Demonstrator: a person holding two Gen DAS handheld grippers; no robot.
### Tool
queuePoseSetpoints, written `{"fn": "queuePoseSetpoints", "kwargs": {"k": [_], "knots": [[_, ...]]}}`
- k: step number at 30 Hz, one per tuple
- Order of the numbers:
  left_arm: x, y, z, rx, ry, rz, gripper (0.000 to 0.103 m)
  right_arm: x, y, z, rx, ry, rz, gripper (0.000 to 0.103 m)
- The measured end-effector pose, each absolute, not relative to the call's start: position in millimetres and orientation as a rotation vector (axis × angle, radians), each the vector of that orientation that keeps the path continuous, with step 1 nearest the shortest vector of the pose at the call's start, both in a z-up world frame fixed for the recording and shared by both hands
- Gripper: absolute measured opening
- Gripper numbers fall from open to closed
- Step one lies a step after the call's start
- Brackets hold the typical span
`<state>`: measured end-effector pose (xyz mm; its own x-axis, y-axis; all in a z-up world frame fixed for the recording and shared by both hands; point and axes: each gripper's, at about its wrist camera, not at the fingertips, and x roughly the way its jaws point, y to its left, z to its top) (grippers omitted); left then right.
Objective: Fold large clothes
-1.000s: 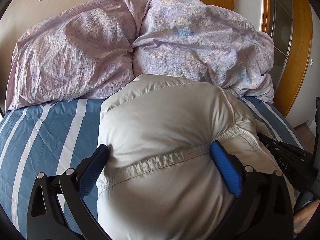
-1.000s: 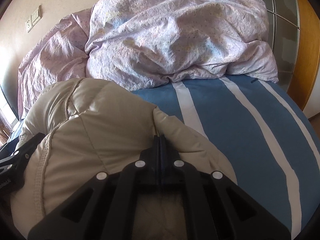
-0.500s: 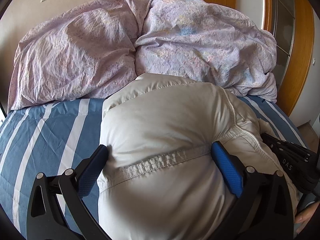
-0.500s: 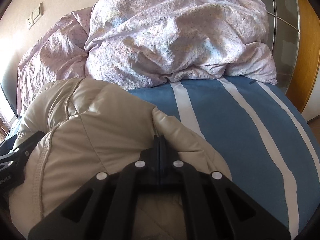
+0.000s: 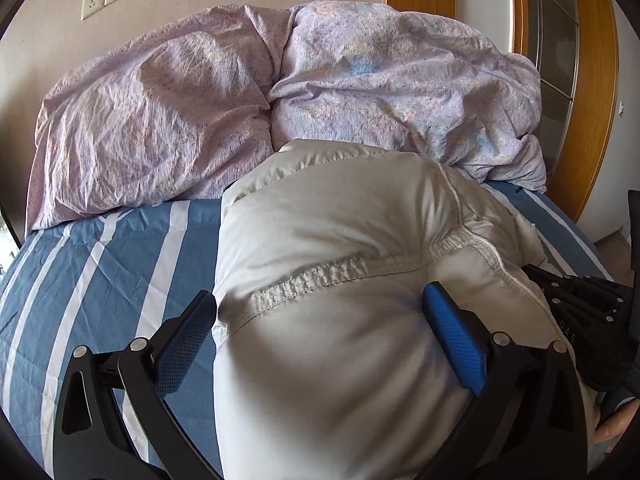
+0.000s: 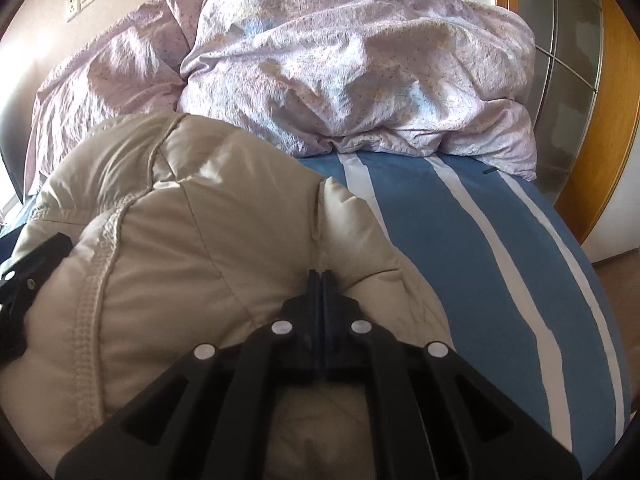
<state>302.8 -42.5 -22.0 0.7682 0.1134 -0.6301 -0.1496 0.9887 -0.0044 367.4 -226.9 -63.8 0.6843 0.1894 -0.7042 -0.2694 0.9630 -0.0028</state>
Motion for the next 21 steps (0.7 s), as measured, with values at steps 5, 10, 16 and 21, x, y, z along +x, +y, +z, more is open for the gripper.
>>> {"fn": "queuePoseSetpoints", "kwargs": {"k": [5,10,16,21], "knots": [[305,-43,-29,-0.066,0.670,0.155,0.102,370,-229,-74,-0.096,0.769,0.262,0.002],[304,-42,-28,-0.075,0.669,0.157,0.102,370,-227,-73,-0.105,0.772,0.254,0.002],[278,-18,-14,-0.200,0.695,0.062,0.102,357,-240,-44,-0.061,0.811,0.260,0.058],[259,15,-7,-0.342,0.730,-0.088,0.102,347,-287,-10,0.085,0.781,0.277,0.092]]}}
